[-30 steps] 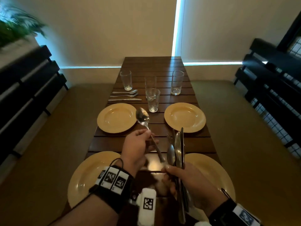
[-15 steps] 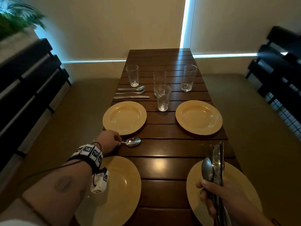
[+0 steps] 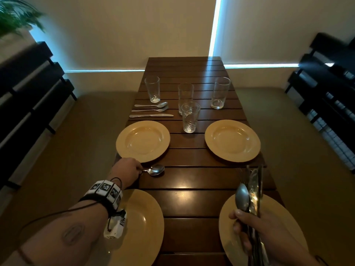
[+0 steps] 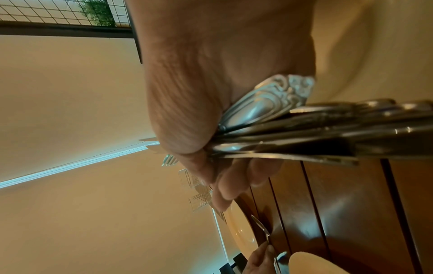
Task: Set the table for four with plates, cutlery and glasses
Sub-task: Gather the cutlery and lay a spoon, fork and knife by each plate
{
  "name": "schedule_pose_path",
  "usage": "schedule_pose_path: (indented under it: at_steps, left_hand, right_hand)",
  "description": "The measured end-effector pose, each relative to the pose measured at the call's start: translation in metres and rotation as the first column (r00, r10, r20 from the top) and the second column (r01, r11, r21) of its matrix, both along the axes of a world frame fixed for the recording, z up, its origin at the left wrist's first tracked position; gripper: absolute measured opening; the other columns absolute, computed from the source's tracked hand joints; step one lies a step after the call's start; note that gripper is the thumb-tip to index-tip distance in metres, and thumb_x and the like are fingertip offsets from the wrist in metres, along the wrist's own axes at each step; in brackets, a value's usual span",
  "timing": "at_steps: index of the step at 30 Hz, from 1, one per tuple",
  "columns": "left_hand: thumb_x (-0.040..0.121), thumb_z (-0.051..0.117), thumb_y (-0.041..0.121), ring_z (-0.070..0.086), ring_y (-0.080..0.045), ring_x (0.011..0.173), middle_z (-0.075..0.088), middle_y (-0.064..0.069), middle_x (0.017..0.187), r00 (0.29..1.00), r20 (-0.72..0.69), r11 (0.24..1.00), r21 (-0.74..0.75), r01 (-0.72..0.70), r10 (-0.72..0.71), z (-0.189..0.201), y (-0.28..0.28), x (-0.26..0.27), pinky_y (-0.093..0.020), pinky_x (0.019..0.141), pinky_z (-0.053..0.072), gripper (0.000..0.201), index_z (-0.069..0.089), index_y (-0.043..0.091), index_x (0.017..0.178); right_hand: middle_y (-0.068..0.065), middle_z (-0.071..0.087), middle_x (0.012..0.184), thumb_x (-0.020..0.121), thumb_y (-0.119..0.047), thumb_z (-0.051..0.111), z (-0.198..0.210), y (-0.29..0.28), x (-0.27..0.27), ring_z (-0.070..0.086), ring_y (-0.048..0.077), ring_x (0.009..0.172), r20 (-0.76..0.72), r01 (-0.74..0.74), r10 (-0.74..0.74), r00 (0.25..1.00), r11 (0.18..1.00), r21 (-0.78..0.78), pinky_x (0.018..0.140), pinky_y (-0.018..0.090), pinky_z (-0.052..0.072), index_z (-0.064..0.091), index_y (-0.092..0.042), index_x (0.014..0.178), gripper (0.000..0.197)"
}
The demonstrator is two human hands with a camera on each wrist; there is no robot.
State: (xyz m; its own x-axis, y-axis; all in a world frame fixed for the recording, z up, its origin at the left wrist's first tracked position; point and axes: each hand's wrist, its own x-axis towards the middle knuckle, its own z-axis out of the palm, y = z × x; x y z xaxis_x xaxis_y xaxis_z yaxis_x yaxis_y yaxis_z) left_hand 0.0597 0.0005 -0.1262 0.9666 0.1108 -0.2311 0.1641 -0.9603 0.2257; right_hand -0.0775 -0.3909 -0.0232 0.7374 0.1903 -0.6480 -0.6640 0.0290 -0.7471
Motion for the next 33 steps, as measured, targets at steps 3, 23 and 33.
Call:
schedule_pose_path:
  at_steps: [3,23,33]
  left_hand:
    - [0.091,0.068,0.021,0.066,-0.016,0.097,0.075,0.005,0.107,0.999,0.036,1.0,0.001,-0.006,0.006,-0.003,-0.001,0.001,-0.036,0.09,0.057,0.018,0.082,0.027,0.102]
    - [0.092,0.07,0.037,0.067,0.004,0.085,0.073,0.016,0.092,0.993,0.096,0.621,-0.775,0.121,-0.074,0.131,-0.188,-0.101,-0.012,0.067,0.05,0.012,0.072,0.036,0.103]
    - [0.089,0.075,0.02,0.07,-0.001,0.079,0.077,0.003,0.091,1.0,0.022,0.256,-0.966,0.018,0.013,0.138,-0.249,-0.115,-0.016,0.068,0.053,0.012,0.073,0.012,0.098]
  right_hand:
    - [0.017,0.065,0.069,0.086,-0.019,0.066,-0.003,0.0,-0.006,0.051,0.022,0.041,-0.002,0.059,-0.059,0.998,0.997,0.047,0.044,0.029,0.042,0.067,0.009,0.101,0.032]
    - [0.014,0.062,0.065,0.079,-0.024,0.077,0.004,-0.012,-0.03,0.05,0.014,0.035,0.057,-0.028,0.004,0.998,0.9,0.434,0.039,0.023,0.042,0.07,0.0,0.093,0.029]
    - [0.013,0.063,0.066,0.081,-0.023,0.076,0.015,-0.03,-0.057,0.051,0.013,0.036,0.099,-0.077,0.036,0.994,0.893,0.443,0.038,0.021,0.042,0.07,-0.001,0.092,0.025]
